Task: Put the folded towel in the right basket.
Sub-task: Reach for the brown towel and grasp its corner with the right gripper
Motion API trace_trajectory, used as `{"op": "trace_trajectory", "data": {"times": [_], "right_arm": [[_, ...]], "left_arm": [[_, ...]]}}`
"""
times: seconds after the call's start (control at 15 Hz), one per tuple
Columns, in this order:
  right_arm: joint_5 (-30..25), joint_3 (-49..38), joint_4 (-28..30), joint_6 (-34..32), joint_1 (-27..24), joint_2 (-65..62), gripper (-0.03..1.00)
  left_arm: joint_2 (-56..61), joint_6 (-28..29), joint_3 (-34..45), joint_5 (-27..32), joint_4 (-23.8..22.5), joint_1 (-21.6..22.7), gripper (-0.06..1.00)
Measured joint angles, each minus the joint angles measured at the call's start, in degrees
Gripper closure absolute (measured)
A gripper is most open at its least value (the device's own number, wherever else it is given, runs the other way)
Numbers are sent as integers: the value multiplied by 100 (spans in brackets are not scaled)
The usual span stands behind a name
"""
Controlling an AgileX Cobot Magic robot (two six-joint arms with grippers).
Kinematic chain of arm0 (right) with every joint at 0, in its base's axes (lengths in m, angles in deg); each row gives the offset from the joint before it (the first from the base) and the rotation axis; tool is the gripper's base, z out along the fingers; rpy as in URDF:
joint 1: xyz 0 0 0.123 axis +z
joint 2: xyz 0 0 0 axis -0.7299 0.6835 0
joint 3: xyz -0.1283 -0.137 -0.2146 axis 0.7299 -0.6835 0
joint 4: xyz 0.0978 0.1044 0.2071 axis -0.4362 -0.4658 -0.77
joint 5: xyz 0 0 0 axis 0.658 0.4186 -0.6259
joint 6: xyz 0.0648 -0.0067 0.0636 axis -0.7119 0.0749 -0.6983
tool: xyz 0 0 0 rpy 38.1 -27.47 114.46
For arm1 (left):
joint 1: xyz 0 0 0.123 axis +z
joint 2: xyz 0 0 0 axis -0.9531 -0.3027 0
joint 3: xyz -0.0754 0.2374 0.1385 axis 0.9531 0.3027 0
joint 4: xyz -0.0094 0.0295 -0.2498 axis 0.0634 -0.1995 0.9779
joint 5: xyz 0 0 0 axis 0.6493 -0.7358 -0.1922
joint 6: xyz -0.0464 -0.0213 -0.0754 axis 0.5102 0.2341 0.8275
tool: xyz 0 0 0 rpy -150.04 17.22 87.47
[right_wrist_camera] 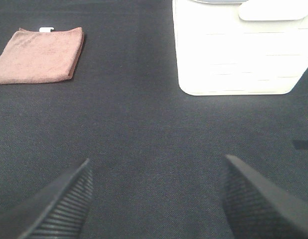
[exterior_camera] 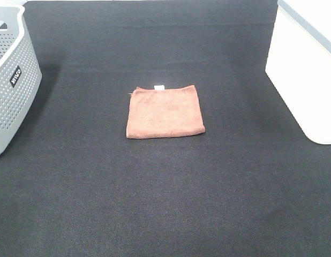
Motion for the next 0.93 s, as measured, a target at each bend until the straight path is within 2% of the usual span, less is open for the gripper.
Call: {"op": "trace_trajectory", "data": {"times": [0.13,0.27,0.4,0.53,0.6,0.8,0.93], "right_arm": [[138,52,-17,0,0,132,29],[814,115,-57,0,0,670,29],[1719,115,-201,0,0,1501,29],[2452,183,-630,34,0,2584,29],[2641,355,-882,103,0,3094,29],[2710,1427,-1684,1100,0,4950,29],[2487,2206,-2051,1524,0,6022,29]], "left_arm": [[0,0,0,0,0,0,7],[0,0,0,0,0,0,7],[0,0,0,0,0,0,7],[0,0,0,0,0,0,7],[0,0,0,0,0,0,7],[0,0,0,0,0,0,7],[0,0,0,0,0,0,7]]}}
